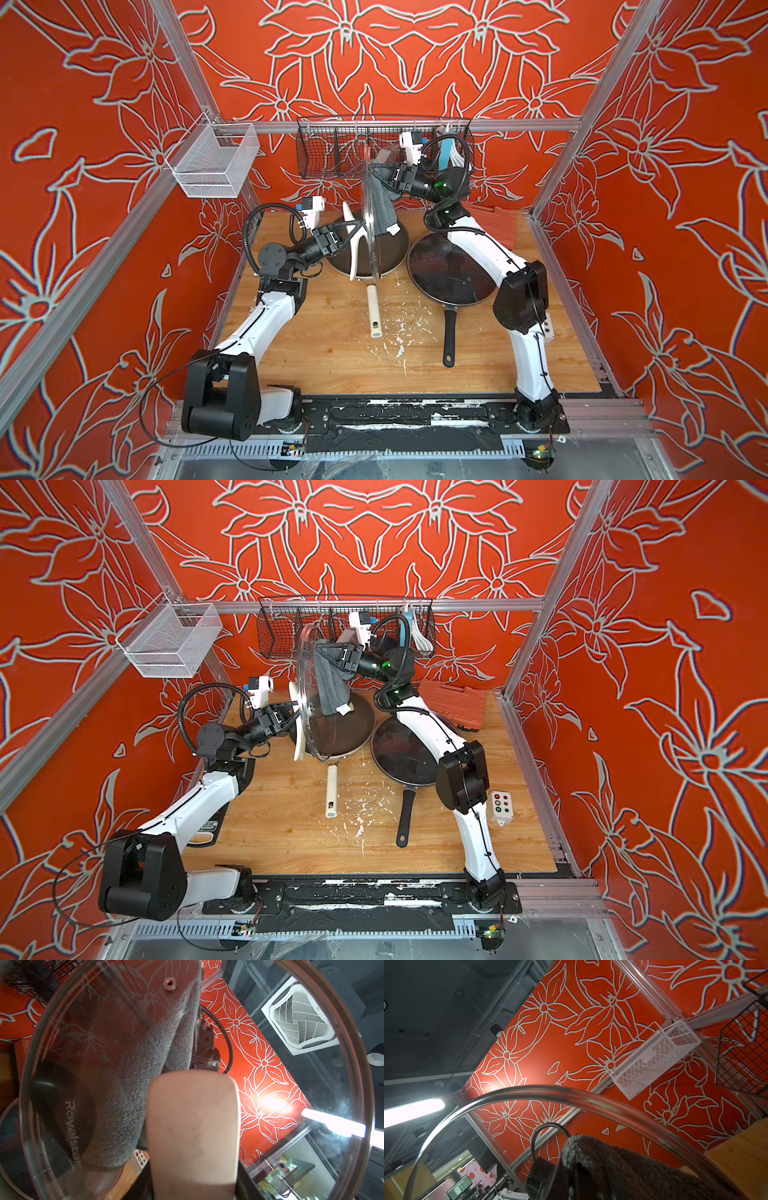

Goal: Wipe the pot lid with a cloth
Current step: Wipe the pot lid.

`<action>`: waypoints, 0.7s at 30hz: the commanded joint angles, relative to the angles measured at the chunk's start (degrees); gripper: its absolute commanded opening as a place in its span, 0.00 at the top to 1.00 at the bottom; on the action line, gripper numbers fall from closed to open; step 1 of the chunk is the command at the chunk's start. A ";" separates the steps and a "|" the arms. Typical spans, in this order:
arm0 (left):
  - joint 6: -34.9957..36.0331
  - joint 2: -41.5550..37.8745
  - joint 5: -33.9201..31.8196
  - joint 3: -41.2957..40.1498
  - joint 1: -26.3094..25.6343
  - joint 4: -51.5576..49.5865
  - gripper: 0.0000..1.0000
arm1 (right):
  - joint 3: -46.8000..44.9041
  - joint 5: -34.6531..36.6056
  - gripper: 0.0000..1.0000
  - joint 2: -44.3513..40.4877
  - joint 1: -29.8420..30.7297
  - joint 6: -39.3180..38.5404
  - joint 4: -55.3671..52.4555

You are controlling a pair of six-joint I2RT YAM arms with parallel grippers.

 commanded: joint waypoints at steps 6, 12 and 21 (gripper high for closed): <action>2.03 -4.69 2.25 7.28 -2.79 13.32 1.00 | -5.99 1.15 1.00 0.98 0.73 1.99 3.44; 5.40 -4.35 -2.45 6.20 -2.75 10.97 1.00 | -13.07 1.21 1.00 -1.21 1.37 2.20 6.72; 3.96 -1.20 -7.21 6.03 -2.80 14.11 1.00 | -21.44 0.71 1.00 -3.98 3.00 1.67 9.55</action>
